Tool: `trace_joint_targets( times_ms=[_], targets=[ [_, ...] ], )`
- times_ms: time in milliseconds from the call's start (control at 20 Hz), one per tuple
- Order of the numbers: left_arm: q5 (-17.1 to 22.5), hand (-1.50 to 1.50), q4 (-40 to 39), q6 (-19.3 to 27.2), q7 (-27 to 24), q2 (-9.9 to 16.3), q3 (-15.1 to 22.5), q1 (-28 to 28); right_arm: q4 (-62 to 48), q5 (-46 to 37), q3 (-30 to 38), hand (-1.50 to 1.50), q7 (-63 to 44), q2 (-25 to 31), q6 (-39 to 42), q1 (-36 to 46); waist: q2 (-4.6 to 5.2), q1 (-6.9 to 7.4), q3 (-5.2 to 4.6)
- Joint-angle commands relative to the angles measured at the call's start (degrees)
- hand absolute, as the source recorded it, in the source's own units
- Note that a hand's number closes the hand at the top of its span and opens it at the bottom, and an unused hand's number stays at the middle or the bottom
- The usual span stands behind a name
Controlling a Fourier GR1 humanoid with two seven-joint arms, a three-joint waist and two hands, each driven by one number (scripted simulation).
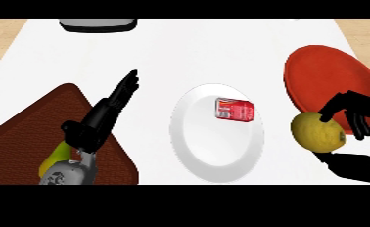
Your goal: Pick the lemon from the plate and place it in the bowl
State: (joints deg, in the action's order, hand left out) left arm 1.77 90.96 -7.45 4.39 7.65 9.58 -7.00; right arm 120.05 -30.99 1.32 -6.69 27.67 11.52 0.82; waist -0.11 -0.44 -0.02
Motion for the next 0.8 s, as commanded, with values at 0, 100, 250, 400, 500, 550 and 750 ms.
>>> trace_joint_targets(
  times_ms=[0, 100, 250, 400, 500, 550, 750],
  targets=[
    [0.84, 0.00, -0.06, -1.73, -0.01, 0.07, -0.91, 0.49, -7.32, -0.15, 3.52, 1.50, -2.31, 0.14, 1.98, 8.18, 0.16, 0.77, 0.00],
    [-2.35, 0.00, -5.68, -1.00, -7.43, -1.36, 0.57, 0.88, -9.21, -0.20, 7.23, 1.50, -0.20, 2.82, 2.16, 8.54, 0.22, 0.51, -0.01],
    [-2.80, 0.00, -3.87, 0.56, -1.64, -2.70, 0.89, -1.91, -18.50, -8.13, 5.56, 1.50, 5.59, 1.35, -5.14, 10.52, 0.27, 0.78, 0.03],
    [-0.90, 0.00, -1.54, -1.70, -1.24, -1.19, 0.11, -1.03, -29.46, -11.27, 7.31, 1.50, 9.03, 2.07, -10.64, 18.08, 0.47, 1.77, 0.05],
    [-3.29, 0.00, 0.43, 1.30, 0.98, -3.45, 1.79, -1.26, -34.04, -14.75, 5.96, 1.50, 11.94, 0.13, -15.46, 17.99, 0.31, 1.30, 0.05],
    [-4.03, 0.00, -3.86, 0.09, -3.50, -2.77, 0.95, -1.13, -34.39, -13.03, 8.12, 1.50, 13.73, 0.83, -15.04, 17.19, 0.25, 0.78, 0.03],
    [-2.13, 0.00, -1.38, -0.85, -0.07, -2.14, 0.11, -2.05, -44.90, -13.88, 6.33, 1.50, 12.50, 6.58, -5.22, 22.19, 0.38, 1.37, 0.01]
  ],
)
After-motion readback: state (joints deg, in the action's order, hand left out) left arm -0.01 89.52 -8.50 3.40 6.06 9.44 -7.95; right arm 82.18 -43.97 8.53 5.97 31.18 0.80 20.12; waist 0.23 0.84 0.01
